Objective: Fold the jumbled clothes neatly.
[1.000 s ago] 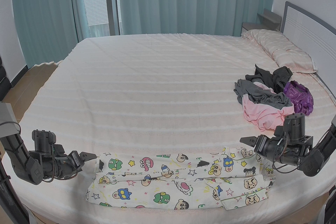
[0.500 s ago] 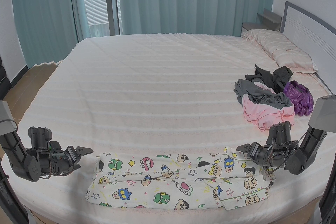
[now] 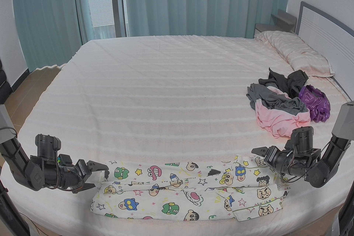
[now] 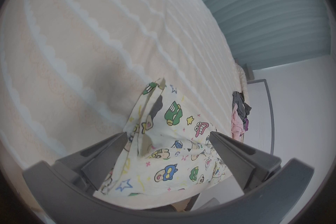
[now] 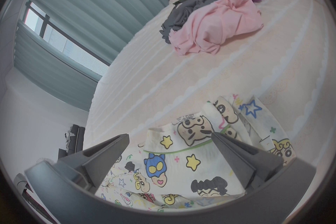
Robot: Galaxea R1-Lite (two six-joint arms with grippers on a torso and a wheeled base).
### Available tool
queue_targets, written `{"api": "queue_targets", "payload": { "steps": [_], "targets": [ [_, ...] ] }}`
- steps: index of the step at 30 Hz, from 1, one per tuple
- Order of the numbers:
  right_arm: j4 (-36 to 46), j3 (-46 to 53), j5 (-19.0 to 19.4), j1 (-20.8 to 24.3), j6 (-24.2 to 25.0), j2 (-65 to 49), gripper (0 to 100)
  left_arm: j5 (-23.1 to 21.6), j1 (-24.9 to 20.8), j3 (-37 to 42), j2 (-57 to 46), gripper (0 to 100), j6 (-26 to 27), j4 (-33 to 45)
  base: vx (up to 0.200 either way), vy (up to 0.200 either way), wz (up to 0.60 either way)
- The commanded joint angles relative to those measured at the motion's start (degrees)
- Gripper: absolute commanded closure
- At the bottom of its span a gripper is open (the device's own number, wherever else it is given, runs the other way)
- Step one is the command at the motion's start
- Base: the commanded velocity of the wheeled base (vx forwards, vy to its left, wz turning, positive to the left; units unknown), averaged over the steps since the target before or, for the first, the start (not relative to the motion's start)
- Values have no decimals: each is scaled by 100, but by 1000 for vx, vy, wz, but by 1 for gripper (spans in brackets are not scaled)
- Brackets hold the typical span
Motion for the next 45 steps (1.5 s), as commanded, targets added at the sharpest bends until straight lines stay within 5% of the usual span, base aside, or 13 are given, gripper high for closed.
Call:
{"api": "queue_targets", "payload": {
  "steps": [1, 5, 9, 19, 30, 45],
  "targets": [
    [-310, 213, -5, 64, 5, -70, 0, 83, -243, -234, -243, 0, -449, 278, 0, 0, 0],
    [-468, 310, -5, 55, -4, -61, 0, 285, -463, -243, -700, 0, -1143, 313, 0, 0, 0],
    [-477, 327, -5, 64, -4, -70, 0, 935, -937, -260, -946, 0, -1574, 366, 0, 0, 0],
    [-565, 433, -128, 204, -48, -202, 0, 2175, -1957, -726, -164, 0, -2277, 753, 0, 0, 0],
    [-688, 538, -137, 169, -65, -202, 0, 2263, -2273, -1693, -15, 0, -2717, 2563, 0, 0, 0],
    [-688, 538, -137, 151, -74, -202, 0, 2465, -2388, -2255, 477, 0, -2831, 3354, 0, 0, 0]
  ]
}}
